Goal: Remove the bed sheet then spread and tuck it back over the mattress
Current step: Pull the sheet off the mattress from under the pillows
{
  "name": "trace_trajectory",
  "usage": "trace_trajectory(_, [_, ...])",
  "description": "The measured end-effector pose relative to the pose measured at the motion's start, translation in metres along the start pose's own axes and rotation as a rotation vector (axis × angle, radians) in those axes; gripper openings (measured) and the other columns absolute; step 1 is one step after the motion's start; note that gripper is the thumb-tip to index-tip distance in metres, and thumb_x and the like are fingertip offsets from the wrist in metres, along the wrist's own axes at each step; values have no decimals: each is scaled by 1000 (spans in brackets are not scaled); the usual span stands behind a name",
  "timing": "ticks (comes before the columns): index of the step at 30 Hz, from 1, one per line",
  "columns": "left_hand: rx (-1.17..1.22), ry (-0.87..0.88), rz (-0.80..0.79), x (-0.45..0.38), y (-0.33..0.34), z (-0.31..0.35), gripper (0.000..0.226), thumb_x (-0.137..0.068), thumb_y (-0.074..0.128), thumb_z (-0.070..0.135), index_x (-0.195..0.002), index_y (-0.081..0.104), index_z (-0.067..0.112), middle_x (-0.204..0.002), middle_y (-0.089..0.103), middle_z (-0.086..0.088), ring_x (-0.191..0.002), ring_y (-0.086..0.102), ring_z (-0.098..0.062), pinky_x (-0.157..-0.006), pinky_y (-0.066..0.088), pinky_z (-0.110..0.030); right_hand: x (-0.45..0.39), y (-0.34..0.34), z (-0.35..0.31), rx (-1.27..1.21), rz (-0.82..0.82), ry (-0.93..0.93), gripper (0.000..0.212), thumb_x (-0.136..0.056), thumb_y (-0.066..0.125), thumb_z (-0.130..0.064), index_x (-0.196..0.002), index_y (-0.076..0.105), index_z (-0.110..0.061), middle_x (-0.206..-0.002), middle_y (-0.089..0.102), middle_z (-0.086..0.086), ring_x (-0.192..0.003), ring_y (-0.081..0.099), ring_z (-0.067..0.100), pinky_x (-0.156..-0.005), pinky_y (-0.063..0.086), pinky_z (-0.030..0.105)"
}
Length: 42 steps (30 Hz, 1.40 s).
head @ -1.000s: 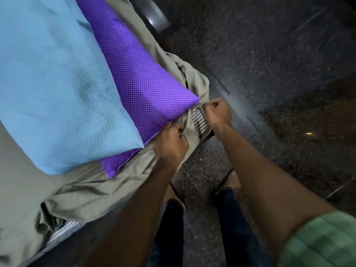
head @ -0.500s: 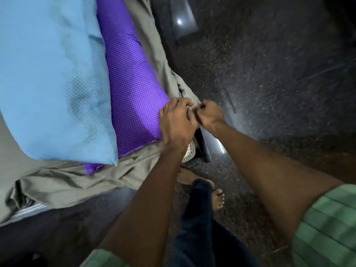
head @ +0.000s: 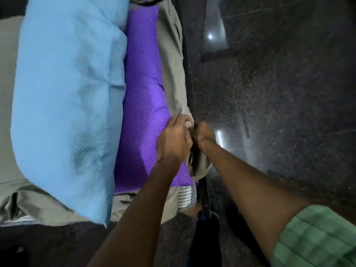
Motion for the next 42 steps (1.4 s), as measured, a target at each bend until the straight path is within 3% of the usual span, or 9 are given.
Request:
trace_trajectory(4, [-12,-215,45,-34,-7,5,31,-94,60,27,-123,63,18,-117,67,-8,-103,67,-29,-88,57,-44,9,-10,-19,-357,-225,-169,24,-85,57,-34,-89,75,-20,-95,77,1,-93,71,20,-90,57,51])
trace_trajectory(7, [-132,-449,-96,-66,-11,10,56,-86,62,61,-128,59,24,-118,69,-9,-109,67,-33,-94,56,-45,34,-21,-15,-449,-507,-254,28,-79,55,-11,-96,77,-7,-98,78,6,-91,69,13,-89,58,41])
trace_trajectory(11, [-489,-512,-264,-101,-12,28,42,-93,61,41,-126,59,14,-125,67,-11,-113,67,-32,-89,54,-40,18,-47,2,-387,-881,-181,13,-98,66,-8,-104,72,1,-95,70,6,-89,62,14,-76,51,24])
trace_trajectory(15, [-368,-642,-300,-114,-2,36,36,-93,64,39,-117,69,13,-118,71,-10,-111,69,-32,-88,55,-38,-42,-75,-18,-329,-577,56,12,-95,65,-22,-87,74,-19,-76,70,-2,-71,58,16,-59,41,26])
trace_trajectory(19, [-1,-689,-180,-111,-4,24,13,-92,62,24,-95,70,14,-99,76,-11,-98,70,-36,-84,52,-37,-99,-88,-78,-623,-439,261,50,-82,69,-61,-105,73,-17,-95,76,4,-84,72,24,-74,59,36])
trace_trajectory(22, [81,-719,-157,-100,-10,17,9,-94,64,26,-96,68,18,-89,76,-4,-88,72,-31,-78,54,-34,-122,-108,-135,-801,-446,171,20,-95,68,-19,-115,70,-16,-114,75,13,-104,72,31,-89,60,45])
trace_trajectory(25, [132,-775,-84,-100,-10,32,7,-88,68,29,-91,65,34,-85,72,11,-82,71,-18,-76,54,-30,-122,-128,-178,-837,-691,-4,33,-95,54,10,-116,72,-9,-108,74,14,-94,72,26,-93,57,40])
trace_trajectory(31, [242,-764,408,-163,-15,83,21,-91,65,37,-110,55,39,-105,65,18,-91,64,-6,-81,56,-37,-141,-165,-167,-399,-454,-75,23,-88,65,-5,-103,76,-19,-87,77,-1,-75,72,12,-53,52,17])
trace_trajectory(42, [352,-803,444,-265,-2,86,26,-93,58,26,-111,56,45,-102,66,18,-88,68,-5,-80,60,-41,-217,-192,-178,-207,-334,-135,15,-79,64,-21,-93,72,-18,-89,75,4,-80,69,17,-71,56,39])
Point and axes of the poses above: each hand's wrist, its own x-axis away from the middle knuckle, its own y-axis out of the palm, z = x × y, the point moved 2 cm from there along -x, towards the middle knuckle
